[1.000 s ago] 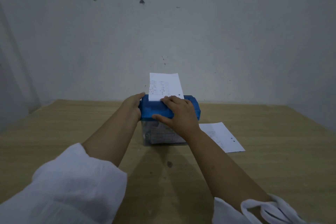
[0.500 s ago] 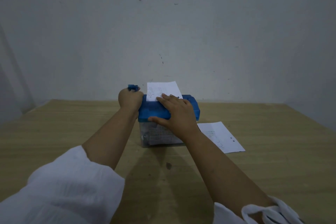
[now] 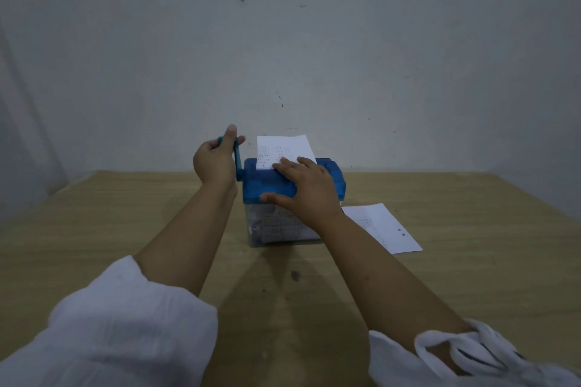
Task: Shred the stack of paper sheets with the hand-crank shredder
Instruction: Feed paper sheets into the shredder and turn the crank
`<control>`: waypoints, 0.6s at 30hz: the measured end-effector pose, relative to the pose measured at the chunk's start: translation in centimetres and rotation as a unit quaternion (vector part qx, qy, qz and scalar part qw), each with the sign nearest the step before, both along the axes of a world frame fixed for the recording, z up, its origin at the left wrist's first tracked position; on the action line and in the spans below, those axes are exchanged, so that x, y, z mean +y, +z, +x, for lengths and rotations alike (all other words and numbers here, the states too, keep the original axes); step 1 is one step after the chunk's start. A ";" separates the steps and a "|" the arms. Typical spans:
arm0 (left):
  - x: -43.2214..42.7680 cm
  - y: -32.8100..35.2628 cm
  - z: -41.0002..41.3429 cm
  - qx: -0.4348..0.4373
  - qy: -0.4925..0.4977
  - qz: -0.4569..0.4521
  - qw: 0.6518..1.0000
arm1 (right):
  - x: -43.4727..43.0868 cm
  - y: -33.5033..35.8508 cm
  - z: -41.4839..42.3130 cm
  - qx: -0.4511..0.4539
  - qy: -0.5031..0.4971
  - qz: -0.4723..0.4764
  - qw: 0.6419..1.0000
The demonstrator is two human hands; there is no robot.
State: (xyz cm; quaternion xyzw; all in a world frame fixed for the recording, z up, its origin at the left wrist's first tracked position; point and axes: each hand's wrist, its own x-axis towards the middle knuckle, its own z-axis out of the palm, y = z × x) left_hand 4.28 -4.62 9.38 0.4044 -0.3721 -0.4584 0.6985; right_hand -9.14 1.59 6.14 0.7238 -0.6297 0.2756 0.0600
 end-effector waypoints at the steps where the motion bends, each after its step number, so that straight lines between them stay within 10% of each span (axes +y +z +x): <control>1: 0.4 -0.1 0.2 -0.004 0.005 -0.005 1.000 | 0.0 0.0 0.0 -0.006 0.001 0.000 1.000; 13: 5.8 -7.3 1.5 0.004 0.009 0.042 0.999 | -0.1 -1.2 0.2 -0.045 0.010 -0.067 0.997; 18: 4.8 -7.7 1.4 0.146 -0.018 0.125 0.981 | -0.2 -1.4 0.4 -0.026 -0.003 -0.085 0.996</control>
